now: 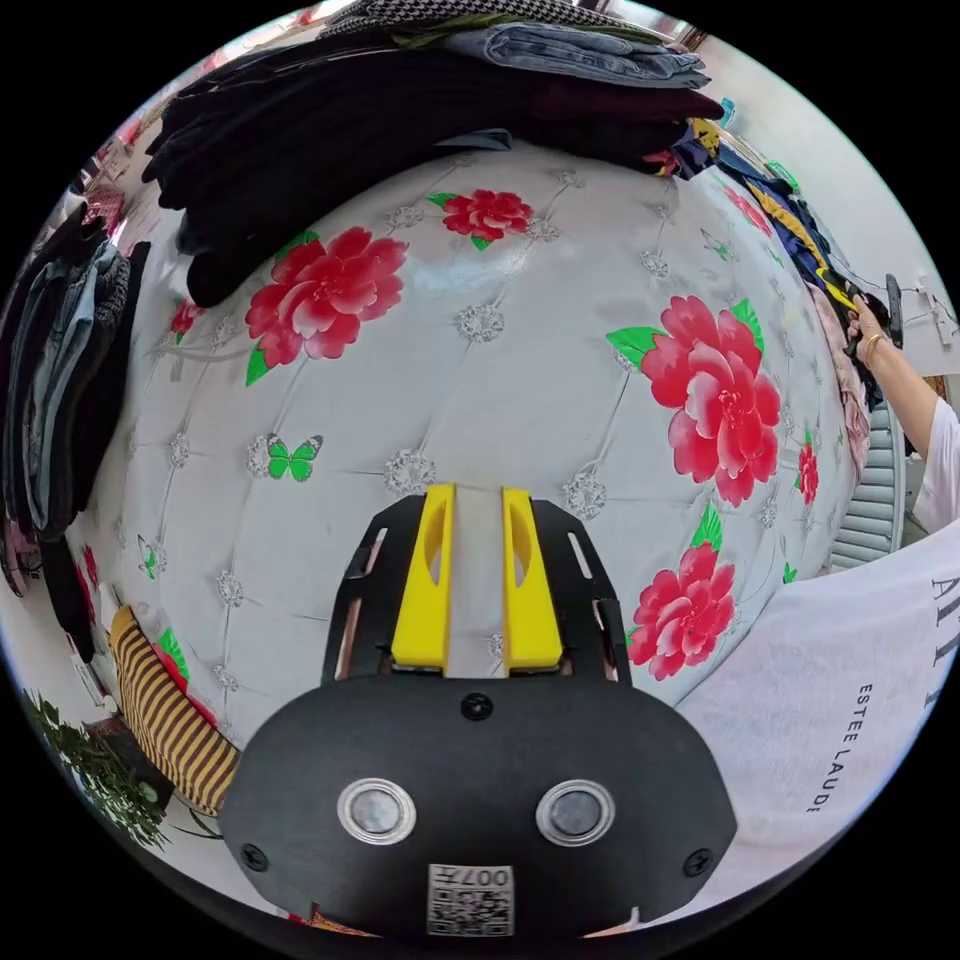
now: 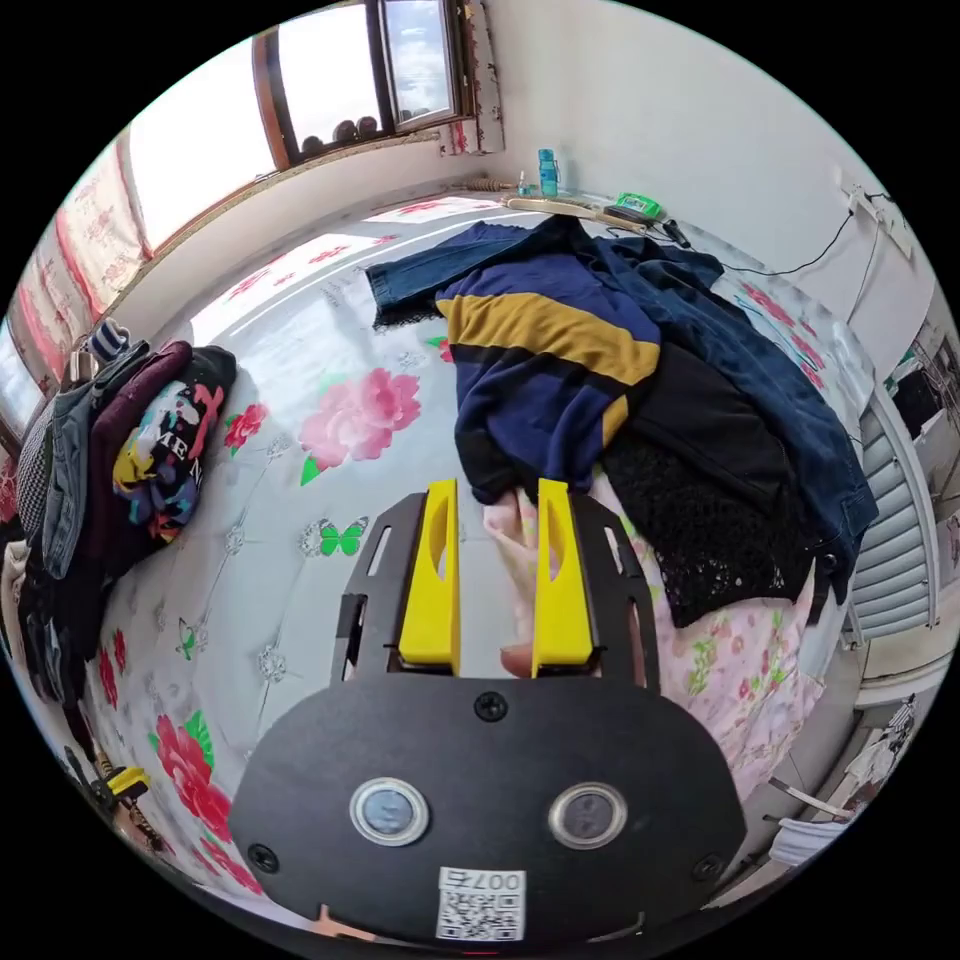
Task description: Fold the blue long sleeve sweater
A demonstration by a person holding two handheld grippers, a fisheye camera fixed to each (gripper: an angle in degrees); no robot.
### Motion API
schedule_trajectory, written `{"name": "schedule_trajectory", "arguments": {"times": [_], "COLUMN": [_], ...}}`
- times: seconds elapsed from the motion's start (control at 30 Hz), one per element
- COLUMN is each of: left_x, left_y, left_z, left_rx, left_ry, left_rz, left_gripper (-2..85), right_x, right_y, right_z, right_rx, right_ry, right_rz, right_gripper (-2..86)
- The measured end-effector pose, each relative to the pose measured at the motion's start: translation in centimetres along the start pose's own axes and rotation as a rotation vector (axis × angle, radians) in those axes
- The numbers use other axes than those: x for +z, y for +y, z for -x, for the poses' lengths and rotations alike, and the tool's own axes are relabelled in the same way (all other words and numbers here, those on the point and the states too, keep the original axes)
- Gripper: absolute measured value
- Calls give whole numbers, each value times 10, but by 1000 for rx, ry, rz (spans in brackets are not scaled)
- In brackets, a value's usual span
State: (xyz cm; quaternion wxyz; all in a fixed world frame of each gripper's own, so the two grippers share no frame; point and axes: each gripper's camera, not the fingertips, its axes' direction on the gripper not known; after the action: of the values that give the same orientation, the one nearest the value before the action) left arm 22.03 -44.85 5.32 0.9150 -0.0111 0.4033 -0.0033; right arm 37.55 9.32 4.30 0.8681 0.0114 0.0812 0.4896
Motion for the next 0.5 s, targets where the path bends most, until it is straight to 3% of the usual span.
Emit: {"name": "schedule_trajectory", "arguments": {"times": [0.1,0.3,0.43,0.5], "left_x": [10,24,31,33], "left_y": [-12,-26,-34,-37], "left_z": [0,34,67,84], "left_rx": [25,-45,-37,-29], "left_ry": [-52,-56,-63,-31], "left_rz": [12,-5,-13,-15], "left_gripper": [72,62,44,16], "right_x": [14,5,-91,-126], "right_y": [-20,-17,7,24], "right_z": [-21,-40,-31,-20], "right_rx": [39,81,15,-39], "right_ry": [51,-119,-408,-492], "right_rz": [61,141,-141,-142], "right_gripper": [71,22,9,7]}}
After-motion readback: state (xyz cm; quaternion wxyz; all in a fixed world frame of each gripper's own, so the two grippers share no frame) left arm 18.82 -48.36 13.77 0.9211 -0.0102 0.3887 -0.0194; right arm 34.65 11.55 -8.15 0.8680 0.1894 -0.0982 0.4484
